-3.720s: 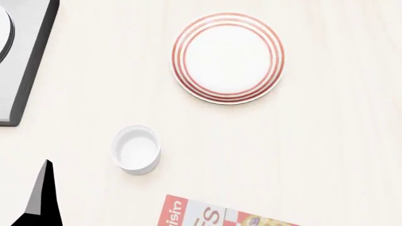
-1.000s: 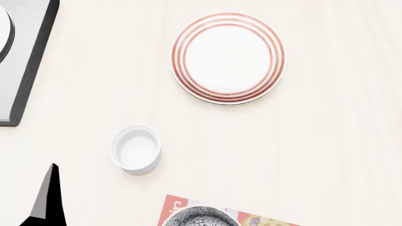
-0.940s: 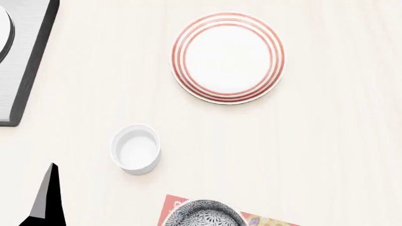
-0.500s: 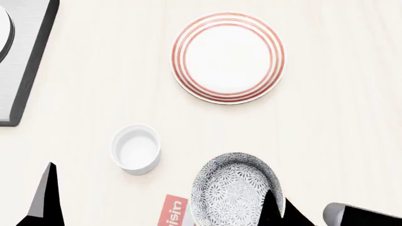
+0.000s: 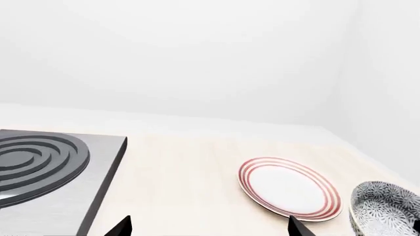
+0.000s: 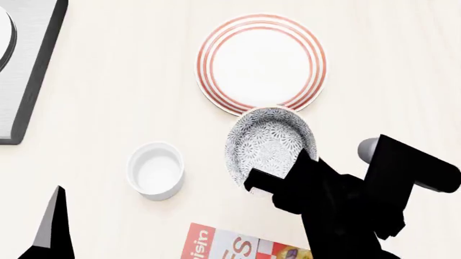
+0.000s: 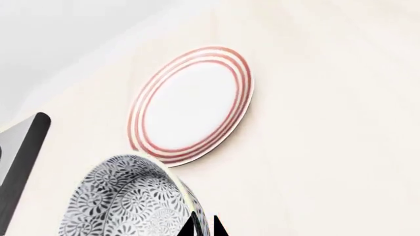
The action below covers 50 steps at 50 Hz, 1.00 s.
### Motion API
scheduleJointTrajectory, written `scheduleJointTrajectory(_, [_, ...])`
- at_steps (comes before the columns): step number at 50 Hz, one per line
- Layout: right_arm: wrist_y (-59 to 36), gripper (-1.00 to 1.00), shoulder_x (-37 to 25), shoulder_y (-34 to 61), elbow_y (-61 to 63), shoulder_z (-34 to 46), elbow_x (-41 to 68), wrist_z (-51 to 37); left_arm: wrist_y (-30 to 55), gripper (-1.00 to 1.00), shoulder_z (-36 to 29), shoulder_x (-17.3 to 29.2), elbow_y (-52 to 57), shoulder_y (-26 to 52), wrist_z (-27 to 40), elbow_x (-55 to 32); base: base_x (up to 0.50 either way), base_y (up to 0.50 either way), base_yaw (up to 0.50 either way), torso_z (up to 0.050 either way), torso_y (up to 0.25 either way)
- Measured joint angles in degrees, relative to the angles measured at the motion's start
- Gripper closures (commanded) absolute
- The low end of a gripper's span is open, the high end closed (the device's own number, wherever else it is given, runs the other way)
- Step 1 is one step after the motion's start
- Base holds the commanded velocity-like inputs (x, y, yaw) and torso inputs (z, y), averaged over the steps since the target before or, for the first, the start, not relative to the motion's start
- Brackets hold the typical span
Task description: Pick the akita bowl on the cookies box and place it on the plate.
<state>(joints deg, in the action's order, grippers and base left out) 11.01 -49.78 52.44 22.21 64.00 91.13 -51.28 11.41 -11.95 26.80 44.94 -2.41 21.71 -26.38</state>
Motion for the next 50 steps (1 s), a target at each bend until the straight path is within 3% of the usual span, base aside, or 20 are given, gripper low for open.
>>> scheduleJointTrajectory(35, [-12.12, 1.00, 24.13, 23.69, -48.75, -2.42, 13.62, 13.76, 0.00, -1.00, 0.70, 0.77, 0.45, 0.22, 0.83, -1.27, 0.00, 0.00, 0.00, 0.000, 0.000])
scheduleJointTrajectory(50, [-18.38, 1.00, 39.72, 34.63, -81.47, -0.94, 16.50, 23.80, 0.12, -1.00, 1.43, 1.34, 1.03, 0.25, 1.42, -2.01, 0.00, 0.00, 0.00, 0.000, 0.000])
